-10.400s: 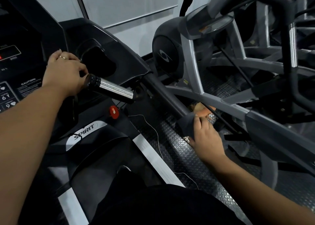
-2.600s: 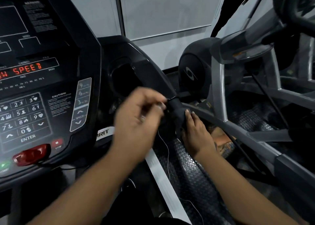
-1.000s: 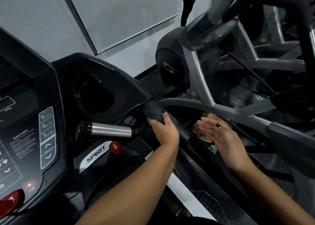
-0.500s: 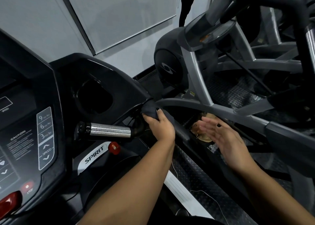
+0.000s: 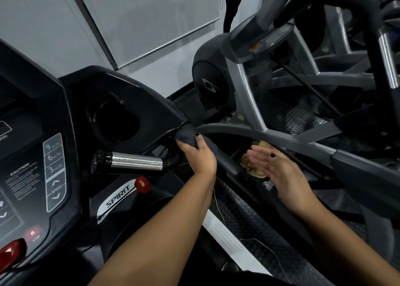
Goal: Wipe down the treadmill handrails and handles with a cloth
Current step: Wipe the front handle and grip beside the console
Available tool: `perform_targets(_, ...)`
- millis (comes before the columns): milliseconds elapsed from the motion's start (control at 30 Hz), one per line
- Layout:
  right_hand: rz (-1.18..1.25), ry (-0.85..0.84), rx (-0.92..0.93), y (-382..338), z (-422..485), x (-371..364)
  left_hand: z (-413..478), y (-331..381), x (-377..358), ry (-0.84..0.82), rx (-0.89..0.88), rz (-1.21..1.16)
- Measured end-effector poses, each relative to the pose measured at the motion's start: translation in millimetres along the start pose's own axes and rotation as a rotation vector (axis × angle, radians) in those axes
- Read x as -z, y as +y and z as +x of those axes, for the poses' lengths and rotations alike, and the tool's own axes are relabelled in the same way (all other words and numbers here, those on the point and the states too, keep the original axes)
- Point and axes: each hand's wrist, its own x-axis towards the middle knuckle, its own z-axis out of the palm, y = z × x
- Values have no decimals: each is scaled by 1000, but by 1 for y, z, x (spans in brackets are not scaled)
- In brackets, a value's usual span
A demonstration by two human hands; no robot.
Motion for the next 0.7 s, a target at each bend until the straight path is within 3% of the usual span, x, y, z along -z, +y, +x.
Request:
perform_targets(333, -71, 55, 38, -2, -7, 10, -40, -37, -4, 6, -78, -16)
perform_targets(533, -44, 223, 31, -5, -4, 26, -97, -72, -13, -106, 168, 28)
perform_targets(700, -49, 268, 55, -11, -7, 31, -71, -51, -13, 3, 281, 10)
